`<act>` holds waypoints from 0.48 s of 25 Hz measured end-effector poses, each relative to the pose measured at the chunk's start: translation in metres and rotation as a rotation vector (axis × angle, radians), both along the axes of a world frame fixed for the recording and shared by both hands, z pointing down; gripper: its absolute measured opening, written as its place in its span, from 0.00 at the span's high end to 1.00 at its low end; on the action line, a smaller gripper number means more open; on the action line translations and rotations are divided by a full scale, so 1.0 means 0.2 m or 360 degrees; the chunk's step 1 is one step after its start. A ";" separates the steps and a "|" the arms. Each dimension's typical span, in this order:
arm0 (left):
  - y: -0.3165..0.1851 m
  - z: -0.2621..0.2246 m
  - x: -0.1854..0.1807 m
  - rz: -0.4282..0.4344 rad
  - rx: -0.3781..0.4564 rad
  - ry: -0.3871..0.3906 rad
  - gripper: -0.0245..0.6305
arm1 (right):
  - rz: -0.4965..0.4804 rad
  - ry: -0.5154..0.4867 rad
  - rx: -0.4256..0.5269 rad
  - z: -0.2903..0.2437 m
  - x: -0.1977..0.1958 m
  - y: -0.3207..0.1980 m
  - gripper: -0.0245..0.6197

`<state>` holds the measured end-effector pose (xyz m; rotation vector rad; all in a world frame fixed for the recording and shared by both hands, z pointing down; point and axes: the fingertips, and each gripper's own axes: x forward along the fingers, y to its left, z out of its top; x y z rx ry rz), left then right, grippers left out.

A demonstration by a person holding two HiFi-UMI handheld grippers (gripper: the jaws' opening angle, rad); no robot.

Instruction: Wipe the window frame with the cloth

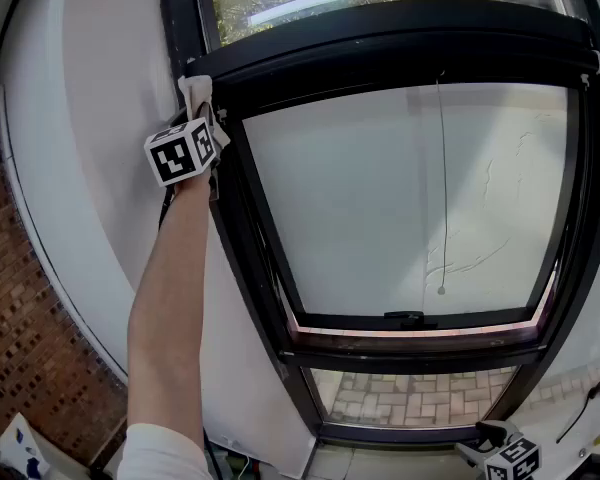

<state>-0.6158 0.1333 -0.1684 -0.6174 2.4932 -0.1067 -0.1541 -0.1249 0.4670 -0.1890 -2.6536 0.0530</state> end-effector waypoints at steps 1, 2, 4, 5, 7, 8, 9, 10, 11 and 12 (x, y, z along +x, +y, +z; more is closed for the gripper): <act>-0.03 0.01 0.02 -0.0005 0.0015 0.0013 0.83 | -0.0013 -0.0008 0.0006 -0.02 0.01 -0.03 0.58; -0.06 0.01 0.03 -0.0009 0.0028 0.0023 0.83 | -0.0024 -0.0012 0.0013 -0.03 0.02 -0.07 0.58; -0.14 0.02 0.09 -0.0010 0.0030 0.0026 0.83 | -0.0031 -0.0004 0.0024 -0.04 0.06 -0.15 0.58; -0.19 0.02 0.12 -0.0009 0.0018 0.0021 0.83 | -0.0033 0.0001 0.0028 -0.03 0.08 -0.19 0.58; -0.29 0.02 0.19 -0.0009 -0.0002 0.0015 0.83 | -0.0043 0.0001 0.0034 -0.04 0.12 -0.27 0.57; -0.33 0.02 0.22 -0.0008 -0.0004 0.0017 0.83 | -0.0048 0.0000 0.0039 -0.04 0.14 -0.31 0.58; -0.38 0.01 0.25 -0.0009 -0.0005 0.0019 0.83 | -0.0050 -0.0001 0.0043 -0.04 0.16 -0.36 0.58; -0.42 0.01 0.28 -0.0011 -0.0009 0.0020 0.83 | -0.0052 -0.0004 0.0043 -0.04 0.17 -0.40 0.58; -0.46 0.01 0.31 -0.0012 -0.0016 0.0022 0.83 | -0.0055 -0.0009 0.0040 -0.04 0.19 -0.43 0.58; -0.51 0.01 0.34 -0.0012 -0.0023 0.0024 0.83 | -0.0060 -0.0015 0.0036 -0.04 0.21 -0.46 0.58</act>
